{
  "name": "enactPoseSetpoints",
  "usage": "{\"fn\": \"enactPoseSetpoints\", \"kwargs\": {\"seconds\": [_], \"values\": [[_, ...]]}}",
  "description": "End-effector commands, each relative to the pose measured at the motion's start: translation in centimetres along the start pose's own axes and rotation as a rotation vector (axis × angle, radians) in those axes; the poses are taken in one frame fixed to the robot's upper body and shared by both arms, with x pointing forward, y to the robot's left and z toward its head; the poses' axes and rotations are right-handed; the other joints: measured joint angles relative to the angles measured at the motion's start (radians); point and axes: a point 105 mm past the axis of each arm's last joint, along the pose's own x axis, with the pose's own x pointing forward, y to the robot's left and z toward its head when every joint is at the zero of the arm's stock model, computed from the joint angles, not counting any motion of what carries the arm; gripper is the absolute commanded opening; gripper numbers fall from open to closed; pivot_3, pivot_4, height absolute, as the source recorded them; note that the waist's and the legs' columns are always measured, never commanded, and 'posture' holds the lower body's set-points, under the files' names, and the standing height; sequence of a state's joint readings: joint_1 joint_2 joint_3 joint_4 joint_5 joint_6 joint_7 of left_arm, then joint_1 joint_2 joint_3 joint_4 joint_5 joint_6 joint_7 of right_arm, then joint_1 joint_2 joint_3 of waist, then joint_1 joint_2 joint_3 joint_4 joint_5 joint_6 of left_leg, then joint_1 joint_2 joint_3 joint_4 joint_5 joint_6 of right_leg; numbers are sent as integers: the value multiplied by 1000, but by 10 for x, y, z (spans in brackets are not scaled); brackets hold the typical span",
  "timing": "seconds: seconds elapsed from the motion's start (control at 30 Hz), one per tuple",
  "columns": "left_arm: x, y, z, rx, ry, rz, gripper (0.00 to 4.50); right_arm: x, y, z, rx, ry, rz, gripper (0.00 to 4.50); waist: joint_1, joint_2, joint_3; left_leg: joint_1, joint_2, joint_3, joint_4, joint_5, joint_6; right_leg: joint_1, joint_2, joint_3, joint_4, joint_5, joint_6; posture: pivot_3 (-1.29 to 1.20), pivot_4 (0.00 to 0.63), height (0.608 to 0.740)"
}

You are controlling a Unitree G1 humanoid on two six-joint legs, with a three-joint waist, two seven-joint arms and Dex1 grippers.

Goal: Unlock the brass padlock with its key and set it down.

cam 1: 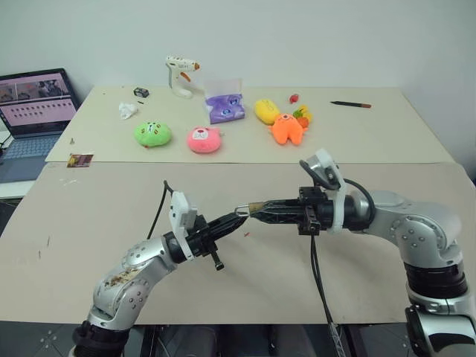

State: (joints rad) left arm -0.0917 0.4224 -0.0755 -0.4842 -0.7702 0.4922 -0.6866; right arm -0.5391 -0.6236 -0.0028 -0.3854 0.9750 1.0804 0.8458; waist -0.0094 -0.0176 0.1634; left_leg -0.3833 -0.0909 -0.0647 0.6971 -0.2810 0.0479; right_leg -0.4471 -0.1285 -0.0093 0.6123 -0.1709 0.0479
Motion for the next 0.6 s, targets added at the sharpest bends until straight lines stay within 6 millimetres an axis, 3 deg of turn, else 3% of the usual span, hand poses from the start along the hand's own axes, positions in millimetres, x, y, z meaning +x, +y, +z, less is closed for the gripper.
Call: {"fn": "enactPoseSetpoints", "kwargs": {"seconds": [0.03,0.6], "values": [[1,-12,15,12,-38,-49,19,0,1,6,-45,-7,-1,154,0,0,0,0,0,0,0,0,0,0,0,0,0,0,0,0,150,740],[4,-17,26,6,-39,-72,19,0,-25,-14,-21,48,-47,154,2,0,0,7,0,0,-1,-1,1,7,0,0,-2,0,0,0,150,740]]}}
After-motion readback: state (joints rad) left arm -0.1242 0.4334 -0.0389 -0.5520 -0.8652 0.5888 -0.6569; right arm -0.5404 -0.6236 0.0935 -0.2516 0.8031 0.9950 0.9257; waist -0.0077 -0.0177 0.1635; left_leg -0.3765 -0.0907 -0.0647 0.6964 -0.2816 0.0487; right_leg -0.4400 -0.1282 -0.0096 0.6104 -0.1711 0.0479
